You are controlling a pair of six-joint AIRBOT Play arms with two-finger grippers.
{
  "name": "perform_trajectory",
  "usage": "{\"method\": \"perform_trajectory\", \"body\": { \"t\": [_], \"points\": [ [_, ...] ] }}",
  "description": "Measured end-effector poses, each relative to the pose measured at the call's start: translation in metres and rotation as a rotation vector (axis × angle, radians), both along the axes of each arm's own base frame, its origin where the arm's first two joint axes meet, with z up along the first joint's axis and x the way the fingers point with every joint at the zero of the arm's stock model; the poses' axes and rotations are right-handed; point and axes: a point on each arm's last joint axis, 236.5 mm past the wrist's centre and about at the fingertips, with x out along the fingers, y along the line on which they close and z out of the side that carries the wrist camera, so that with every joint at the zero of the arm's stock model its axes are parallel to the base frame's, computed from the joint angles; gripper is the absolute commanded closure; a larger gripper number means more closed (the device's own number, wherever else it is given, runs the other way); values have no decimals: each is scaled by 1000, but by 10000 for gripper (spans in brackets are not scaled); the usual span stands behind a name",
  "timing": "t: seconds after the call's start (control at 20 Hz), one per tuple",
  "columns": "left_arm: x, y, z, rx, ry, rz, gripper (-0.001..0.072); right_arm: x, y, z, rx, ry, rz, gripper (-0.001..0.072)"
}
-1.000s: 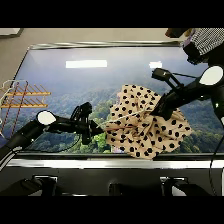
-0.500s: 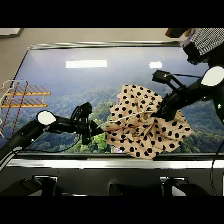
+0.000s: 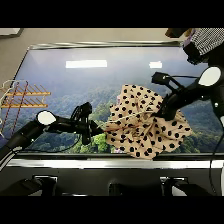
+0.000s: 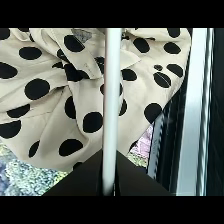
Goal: Fold the clothes and pants, and hang the long-sleeved shirts on hangers.
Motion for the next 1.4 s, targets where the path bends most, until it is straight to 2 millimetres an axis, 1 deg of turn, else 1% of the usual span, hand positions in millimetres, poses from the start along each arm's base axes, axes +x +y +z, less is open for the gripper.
{"method": "perform_trajectory", "body": {
  "t": [0.1,0.15,0.2,0.25,0.3,0.45,0.5,0.55,0.6,0.65,0.7,0.75,0.9,0.95,1.05,1.15,1.25,1.35,1.4],
  "points": [
    [0,0,0,0,0,0,680,2,6,-8,24,29,10,414],
    [0,0,0,1,0,1,680,1,9,-11,38,44,22,503],
    [0,0,0,1,0,1,680,0,11,-13,46,53,44,564],
    [0,1,-1,6,-2,-2,680,-4,13,-15,52,73,61,586],
    [0,1,-1,4,-1,-1,680,-5,15,-15,61,80,69,675],
    [-1,1,-1,5,0,-4,679,-12,17,-15,74,104,89,685],
    [-1,1,-1,5,1,-6,665,-14,18,-13,78,105,94,686],
    [-1,0,-1,2,2,-5,584,-15,18,-10,79,99,97,686],
    [0,0,0,1,10,9,484,-16,18,-7,80,93,98,686],
    [5,0,1,-5,30,47,373,-18,20,-3,85,84,102,687],
    [11,2,1,-12,59,99,285,-22,19,2,83,78,106,687],
    [20,5,2,-18,93,166,227,-23,18,6,74,61,100,687],
    [47,23,2,-54,270,414,226,-18,5,18,27,4,3,687],
    [54,31,1,-68,337,490,226,-16,4,23,26,-12,-32,687],
    [60,40,-2,-89,448,596,226,-14,1,32,22,-45,-95,687],
    [56,40,-6,-109,548,657,226,-13,-2,40,21,-72,-141,687],
    [45,25,-8,-148,639,680,236,-12,-3,45,24,-87,-173,687],
    [31,-2,-10,-179,702,679,236,-12,-4,48,28,-93,-199,687],
    [21,-19,-11,-190,725,668,236,-13,-4,49,29,-93,-210,687]
  ]
}}
